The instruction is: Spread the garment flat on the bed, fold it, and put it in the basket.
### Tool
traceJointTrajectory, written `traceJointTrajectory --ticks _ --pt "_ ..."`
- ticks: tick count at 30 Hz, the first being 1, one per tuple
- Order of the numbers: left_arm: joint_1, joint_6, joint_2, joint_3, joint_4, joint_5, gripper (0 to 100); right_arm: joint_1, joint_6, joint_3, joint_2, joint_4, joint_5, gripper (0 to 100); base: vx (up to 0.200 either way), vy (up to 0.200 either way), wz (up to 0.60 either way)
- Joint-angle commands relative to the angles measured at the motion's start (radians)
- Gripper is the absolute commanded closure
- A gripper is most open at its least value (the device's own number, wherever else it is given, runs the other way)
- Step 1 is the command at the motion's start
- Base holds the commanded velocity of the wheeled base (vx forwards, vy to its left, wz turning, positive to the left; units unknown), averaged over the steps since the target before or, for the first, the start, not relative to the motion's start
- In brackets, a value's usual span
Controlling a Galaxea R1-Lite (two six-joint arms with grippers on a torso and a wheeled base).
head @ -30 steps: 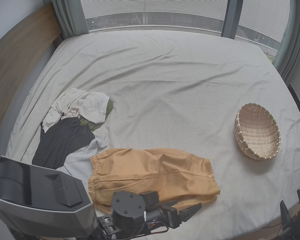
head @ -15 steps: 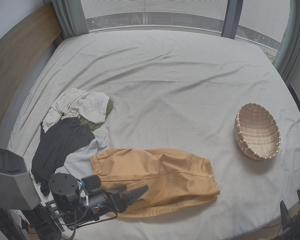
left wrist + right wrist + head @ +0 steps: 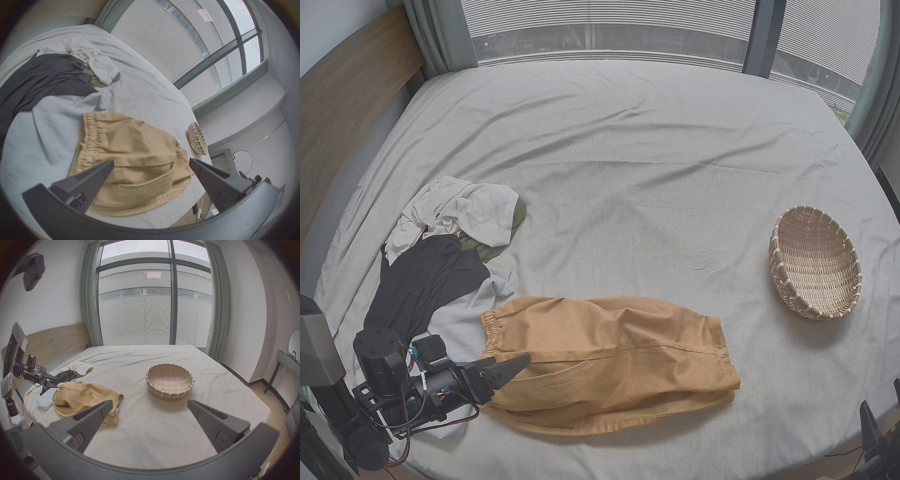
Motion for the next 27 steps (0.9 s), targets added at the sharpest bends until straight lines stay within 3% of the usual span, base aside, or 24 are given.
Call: traceJointTrajectory --ticks 1,14,27 --pt "0.072 0.019 0.004 0.018 0.003 -0.030 0 0.000 -0.002 0.018 0.000 0.000 0.000 0 0.000 0.000 0.00" --pt "0.137 0.111 0.133 0.018 0.009 -0.032 0 0.000 -0.002 0.018 0.000 0.000 0.000 0 0.000 0.000 0.00" --pt "0.123 0.105 0.148 0.018 0.009 -0.038 0 0.000 -0.002 0.018 0.000 -0.002 0.000 0 0.000 0.000 0.00"
